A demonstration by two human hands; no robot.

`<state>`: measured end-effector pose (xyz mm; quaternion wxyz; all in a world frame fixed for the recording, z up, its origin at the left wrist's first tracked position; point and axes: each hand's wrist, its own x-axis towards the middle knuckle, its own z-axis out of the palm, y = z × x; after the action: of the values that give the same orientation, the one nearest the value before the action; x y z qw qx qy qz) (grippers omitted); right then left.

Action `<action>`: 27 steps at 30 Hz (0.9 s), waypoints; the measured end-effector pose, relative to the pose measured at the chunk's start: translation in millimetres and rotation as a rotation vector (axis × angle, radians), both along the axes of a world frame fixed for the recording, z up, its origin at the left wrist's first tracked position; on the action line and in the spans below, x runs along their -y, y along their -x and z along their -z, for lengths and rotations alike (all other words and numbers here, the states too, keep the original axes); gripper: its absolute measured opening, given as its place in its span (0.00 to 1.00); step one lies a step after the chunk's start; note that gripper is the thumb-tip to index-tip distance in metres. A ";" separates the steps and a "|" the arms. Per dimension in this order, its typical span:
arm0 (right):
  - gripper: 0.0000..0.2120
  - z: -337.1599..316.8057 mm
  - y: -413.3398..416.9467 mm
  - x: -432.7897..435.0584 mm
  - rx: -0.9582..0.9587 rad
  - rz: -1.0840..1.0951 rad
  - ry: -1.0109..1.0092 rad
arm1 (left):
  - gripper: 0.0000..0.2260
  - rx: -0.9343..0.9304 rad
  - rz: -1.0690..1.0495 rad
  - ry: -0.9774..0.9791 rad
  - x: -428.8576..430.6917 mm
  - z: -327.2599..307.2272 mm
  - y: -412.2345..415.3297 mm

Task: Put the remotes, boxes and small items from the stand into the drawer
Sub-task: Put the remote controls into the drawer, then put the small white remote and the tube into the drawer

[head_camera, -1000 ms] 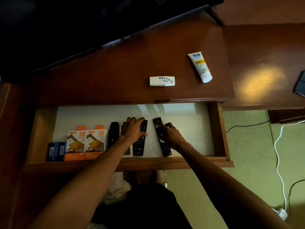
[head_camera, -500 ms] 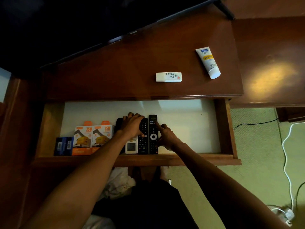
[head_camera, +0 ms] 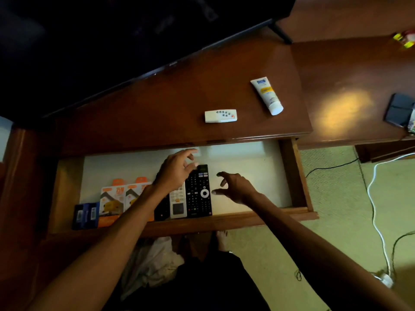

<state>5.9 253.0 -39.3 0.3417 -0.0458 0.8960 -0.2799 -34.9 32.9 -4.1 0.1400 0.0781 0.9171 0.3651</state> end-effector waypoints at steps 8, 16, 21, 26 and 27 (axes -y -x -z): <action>0.11 -92.5 74.6 -56.5 -0.482 0.315 -0.017 | 0.15 -0.227 0.048 -0.007 -58.5 -55.6 70.8; 0.28 -100.2 179.5 -129.4 -0.526 0.322 -0.192 | 0.33 -0.122 0.206 0.309 -115.1 -39.1 144.3; 0.35 -78.3 213.5 -139.8 -0.350 0.234 -0.200 | 0.31 -0.025 0.150 0.274 -126.9 -27.0 154.4; 0.33 -68.1 219.8 -139.9 -0.365 0.163 -0.199 | 0.25 -0.021 0.069 0.100 -124.6 -27.7 154.5; 0.32 -68.2 217.0 -139.6 -0.384 0.170 -0.179 | 0.24 -0.048 0.053 0.070 -123.3 -28.9 152.5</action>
<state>-211.2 392.7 28.9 0.1426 0.0077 0.9665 -0.2133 -187.5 156.2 24.9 0.1303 0.1060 0.9299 0.3271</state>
